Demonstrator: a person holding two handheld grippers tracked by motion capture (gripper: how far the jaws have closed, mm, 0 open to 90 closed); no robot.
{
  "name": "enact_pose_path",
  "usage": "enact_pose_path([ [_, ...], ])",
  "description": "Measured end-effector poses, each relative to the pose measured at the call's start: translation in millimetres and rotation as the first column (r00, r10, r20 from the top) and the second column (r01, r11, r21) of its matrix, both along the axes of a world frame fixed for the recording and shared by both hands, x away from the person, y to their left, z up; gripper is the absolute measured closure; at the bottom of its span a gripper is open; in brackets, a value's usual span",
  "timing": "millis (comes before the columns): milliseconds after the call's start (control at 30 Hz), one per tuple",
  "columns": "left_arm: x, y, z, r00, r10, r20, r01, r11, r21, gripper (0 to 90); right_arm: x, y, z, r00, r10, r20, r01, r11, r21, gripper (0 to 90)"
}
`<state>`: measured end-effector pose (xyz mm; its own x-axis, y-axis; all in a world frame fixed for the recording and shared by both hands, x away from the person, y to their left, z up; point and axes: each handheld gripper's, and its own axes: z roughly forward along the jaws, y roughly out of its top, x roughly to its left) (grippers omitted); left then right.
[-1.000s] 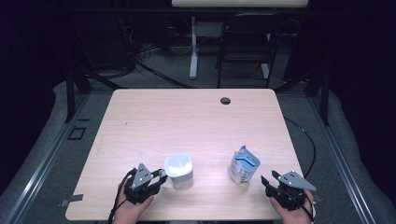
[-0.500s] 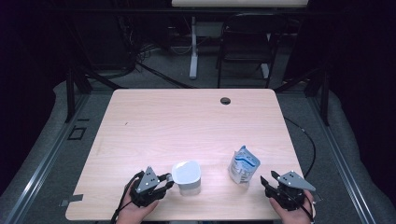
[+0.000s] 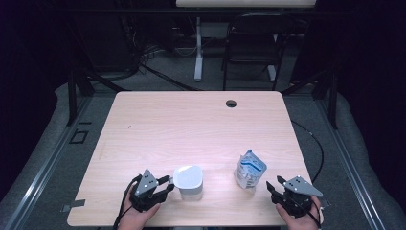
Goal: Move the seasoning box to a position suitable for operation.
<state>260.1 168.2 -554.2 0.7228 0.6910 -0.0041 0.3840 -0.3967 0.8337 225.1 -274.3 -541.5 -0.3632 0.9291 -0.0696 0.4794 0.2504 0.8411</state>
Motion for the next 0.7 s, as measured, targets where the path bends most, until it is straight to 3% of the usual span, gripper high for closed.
enact_pose_path([
  [133,-1.0,1.5,0.2,1.0,0.002,-0.009,-0.002,1.0,-0.005,63.7,-2.0,1.1,3.5,1.0,-0.002,0.008,0.002,1.0,-0.009,54.9],
  [267,-2.9,4.3,0.8,0.9998,0.011,-0.018,-0.011,0.9998,-0.017,62.2,-3.9,3.1,6.8,0.9997,-0.015,0.02,0.015,1.0,0.02,57.9],
  [500,-10.3,6.9,4.8,0.9996,0.01,-0.028,-0.01,0.9995,-0.031,59.0,-8.1,6.2,9.0,1.0,0.008,0.002,-0.008,0.997,-0.075,67.3],
  [600,-13.2,8.7,7.2,0.9995,0.011,-0.029,-0.013,0.9991,-0.039,58.1,-12.0,6.7,14.5,0.9997,0.025,-0.004,-0.025,0.997,-0.071,76.7],
  [700,-14.4,11.9,9.7,0.9994,0.015,-0.031,-0.016,0.9988,-0.046,57.4,-15.7,9.5,18.8,0.9993,0.036,0.009,-0.036,0.998,-0.057,78.7],
])
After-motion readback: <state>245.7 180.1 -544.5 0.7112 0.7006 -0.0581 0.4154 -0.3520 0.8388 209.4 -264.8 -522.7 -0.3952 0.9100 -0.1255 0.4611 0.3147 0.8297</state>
